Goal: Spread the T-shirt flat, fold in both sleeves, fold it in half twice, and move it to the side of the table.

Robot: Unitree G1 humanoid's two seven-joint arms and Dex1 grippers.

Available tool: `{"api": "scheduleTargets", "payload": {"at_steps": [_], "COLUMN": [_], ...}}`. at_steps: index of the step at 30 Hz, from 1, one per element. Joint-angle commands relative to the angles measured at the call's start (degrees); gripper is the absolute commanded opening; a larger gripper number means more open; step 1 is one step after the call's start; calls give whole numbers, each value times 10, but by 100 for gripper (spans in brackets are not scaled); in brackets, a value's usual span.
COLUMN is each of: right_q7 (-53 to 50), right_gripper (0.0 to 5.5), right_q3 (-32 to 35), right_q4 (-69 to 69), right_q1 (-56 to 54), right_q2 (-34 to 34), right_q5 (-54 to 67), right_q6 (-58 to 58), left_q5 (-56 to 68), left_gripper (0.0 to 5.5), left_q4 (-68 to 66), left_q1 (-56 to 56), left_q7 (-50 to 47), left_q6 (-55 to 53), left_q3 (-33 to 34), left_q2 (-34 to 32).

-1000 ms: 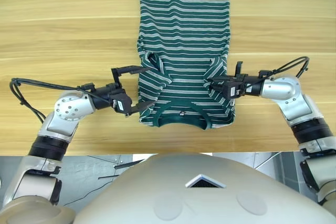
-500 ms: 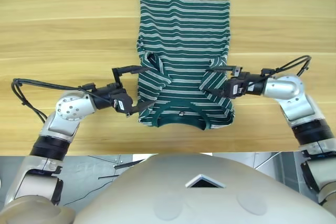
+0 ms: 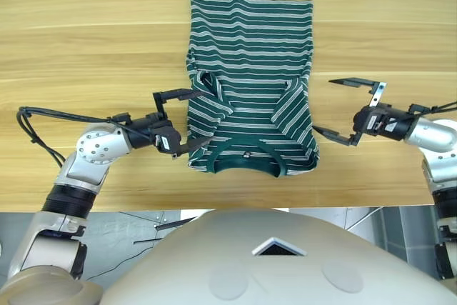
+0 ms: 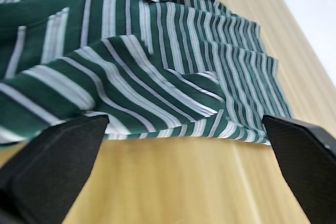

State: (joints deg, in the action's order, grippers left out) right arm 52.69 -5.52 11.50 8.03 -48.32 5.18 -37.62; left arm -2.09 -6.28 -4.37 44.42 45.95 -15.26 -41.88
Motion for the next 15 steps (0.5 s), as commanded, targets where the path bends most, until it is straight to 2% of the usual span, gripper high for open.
{"api": "scheduleTargets", "payload": {"at_steps": [1, 4, 10, 15], "right_q7": [-1, -6, -3, 14], "right_gripper": [538, 538, 538, 538], "right_q3": [50, 85, 106, 92], "right_q4": [4, 6, 15, 24], "right_q1": [32, 45, 62, 77], "right_q2": [-42, -56, -61, -63], "right_q5": [5, 15, 11, 0], "right_q6": [-14, -17, -22, -28], "left_q5": [36, 90, 157, 157], "left_gripper": [540, 540, 540, 540], "left_q4": [13, 26, 23, -8], "left_q1": [3, 16, 39, -11], "left_q7": [8, 4, 2, 64], "left_q6": [-1, 1, 10, 17], "left_q3": [12, 43, 111, 121], "left_q2": [-10, -16, -23, -77]}}
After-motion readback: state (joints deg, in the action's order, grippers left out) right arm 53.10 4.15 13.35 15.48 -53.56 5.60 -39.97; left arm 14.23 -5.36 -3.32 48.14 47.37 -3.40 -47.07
